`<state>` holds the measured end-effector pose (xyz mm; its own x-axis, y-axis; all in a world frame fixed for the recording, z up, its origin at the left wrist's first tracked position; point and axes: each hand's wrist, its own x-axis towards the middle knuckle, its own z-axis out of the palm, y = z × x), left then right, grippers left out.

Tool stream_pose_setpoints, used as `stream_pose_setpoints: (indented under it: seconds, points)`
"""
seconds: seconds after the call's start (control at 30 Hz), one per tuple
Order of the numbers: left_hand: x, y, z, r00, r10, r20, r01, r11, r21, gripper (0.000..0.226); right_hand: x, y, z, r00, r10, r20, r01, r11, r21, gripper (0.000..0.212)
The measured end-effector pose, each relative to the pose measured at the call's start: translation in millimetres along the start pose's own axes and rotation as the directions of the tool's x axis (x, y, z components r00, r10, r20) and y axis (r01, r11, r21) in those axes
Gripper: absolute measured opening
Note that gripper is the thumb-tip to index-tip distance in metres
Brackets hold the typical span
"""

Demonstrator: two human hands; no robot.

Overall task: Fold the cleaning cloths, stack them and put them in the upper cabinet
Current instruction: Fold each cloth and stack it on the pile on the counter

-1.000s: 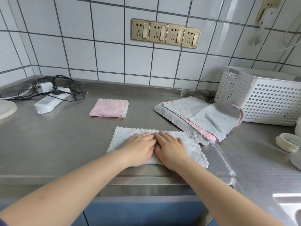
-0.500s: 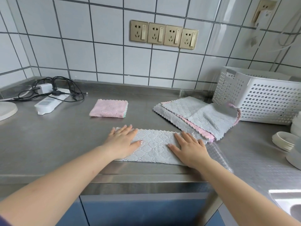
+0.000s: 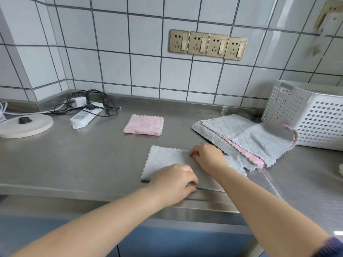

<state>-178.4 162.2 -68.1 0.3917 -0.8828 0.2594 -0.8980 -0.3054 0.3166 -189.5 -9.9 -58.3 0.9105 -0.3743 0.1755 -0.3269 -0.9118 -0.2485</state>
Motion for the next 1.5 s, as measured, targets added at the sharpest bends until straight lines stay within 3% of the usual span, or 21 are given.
stream_pose_setpoints:
  seconds: [0.2, 0.37, 0.53, 0.67, 0.77, 0.87, 0.97, 1.07, 1.2, 1.37, 1.5]
  points:
    - [-1.1, 6.6, -0.5, 0.996, 0.067, -0.055, -0.057, 0.983, 0.173, 0.023, -4.0, 0.6, -2.4, 0.999, -0.043, 0.006, 0.044, 0.994, -0.1, 0.027]
    - [-14.5, -11.0, -5.8, 0.978, 0.185, -0.101, -0.154, 0.954, 0.256, 0.005, -12.9, 7.8, -11.0, 0.999, -0.042, 0.029, 0.046, 0.986, -0.158, 0.026]
    - [-32.6, -37.2, -11.5, 0.981, 0.135, -0.142, -0.101, 0.969, 0.226, 0.012, -42.1, 13.0, -27.0, 0.994, -0.044, 0.101, 0.062, 0.981, -0.183, 0.016]
    - [-37.9, -52.2, -18.8, 0.99, 0.056, -0.129, -0.025, 0.972, 0.233, 0.014, -69.8, 13.6, -35.7, 0.99, -0.053, 0.134, 0.079, 0.978, -0.196, 0.02]
    - [-35.4, -59.2, -23.3, 0.997, 0.005, -0.078, 0.01, 0.98, 0.198, 0.012, -85.4, 12.3, -35.9, 0.987, -0.102, 0.122, 0.127, 0.968, -0.217, 0.023]
    - [-34.7, -64.9, -29.6, 0.999, -0.036, -0.005, 0.036, 0.998, 0.051, 0.011, -96.5, 16.9, -34.3, 0.975, -0.209, 0.072, 0.22, 0.948, -0.23, 0.024]
    - [-43.0, -63.6, -37.2, 0.993, -0.033, 0.114, 0.034, 0.999, -0.008, 0.024, -109.1, 34.9, -33.4, 0.941, -0.334, 0.054, 0.338, 0.936, -0.094, 0.024]
    - [-59.7, -53.3, -42.1, 0.956, 0.018, 0.294, -0.025, 1.0, 0.017, 0.064, -126.5, 49.9, -34.1, 0.897, -0.421, 0.136, 0.419, 0.907, 0.045, 0.039]
    - [-70.6, -40.5, -39.2, 0.909, 0.046, 0.415, -0.139, 0.971, 0.196, 0.068, -140.4, 52.7, -29.8, 0.856, -0.479, 0.196, 0.486, 0.874, 0.012, 0.06]
    - [-69.8, -33.1, -32.9, 0.898, 0.081, 0.433, -0.235, 0.92, 0.314, 0.075, -141.4, 50.7, -12.0, 0.822, -0.559, 0.111, 0.57, 0.799, -0.193, 0.067]
    - [-66.2, -34.5, -30.8, 0.932, 0.078, 0.355, -0.148, 0.973, 0.175, 0.072, -139.0, 45.4, -11.4, 0.813, -0.583, 0.008, 0.58, 0.809, -0.096, 0.05]
